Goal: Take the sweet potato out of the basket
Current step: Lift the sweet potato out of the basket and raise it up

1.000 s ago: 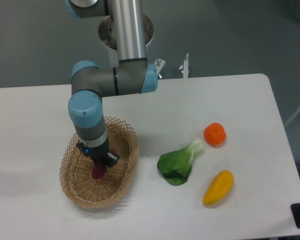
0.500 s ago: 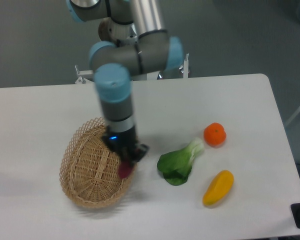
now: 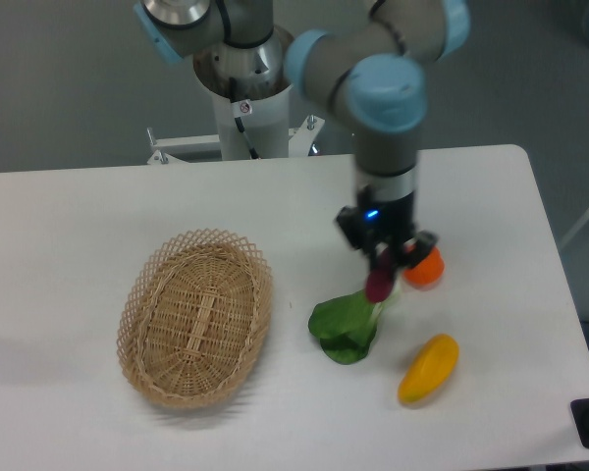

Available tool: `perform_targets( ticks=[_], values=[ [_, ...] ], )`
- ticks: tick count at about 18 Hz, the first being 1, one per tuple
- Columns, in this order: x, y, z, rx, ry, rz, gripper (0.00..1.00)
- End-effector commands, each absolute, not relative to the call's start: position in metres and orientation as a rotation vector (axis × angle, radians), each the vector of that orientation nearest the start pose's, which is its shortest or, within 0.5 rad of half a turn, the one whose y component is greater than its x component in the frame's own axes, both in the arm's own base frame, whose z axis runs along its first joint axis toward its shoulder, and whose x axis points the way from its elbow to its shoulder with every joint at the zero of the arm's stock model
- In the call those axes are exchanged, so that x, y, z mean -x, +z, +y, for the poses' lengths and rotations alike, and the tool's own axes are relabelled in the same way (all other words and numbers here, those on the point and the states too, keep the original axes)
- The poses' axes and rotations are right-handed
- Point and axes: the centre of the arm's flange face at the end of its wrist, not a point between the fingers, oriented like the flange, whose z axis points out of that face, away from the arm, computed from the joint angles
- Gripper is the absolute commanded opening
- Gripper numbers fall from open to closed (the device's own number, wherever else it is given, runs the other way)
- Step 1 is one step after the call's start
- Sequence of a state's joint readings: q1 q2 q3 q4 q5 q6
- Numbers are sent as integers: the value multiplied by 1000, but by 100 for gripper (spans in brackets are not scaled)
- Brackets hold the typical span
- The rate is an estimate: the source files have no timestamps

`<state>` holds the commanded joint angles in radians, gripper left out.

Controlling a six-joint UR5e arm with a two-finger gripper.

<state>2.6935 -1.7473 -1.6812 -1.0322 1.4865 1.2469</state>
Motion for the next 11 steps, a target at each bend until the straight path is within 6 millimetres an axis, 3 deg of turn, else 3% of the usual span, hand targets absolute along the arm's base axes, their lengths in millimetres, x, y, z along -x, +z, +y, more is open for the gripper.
perform_targets(
  ticks=[4,11],
  values=[
    [462,407,349,2957,262,282,27],
    [464,413,350,2945,273,281,27]
  ],
)
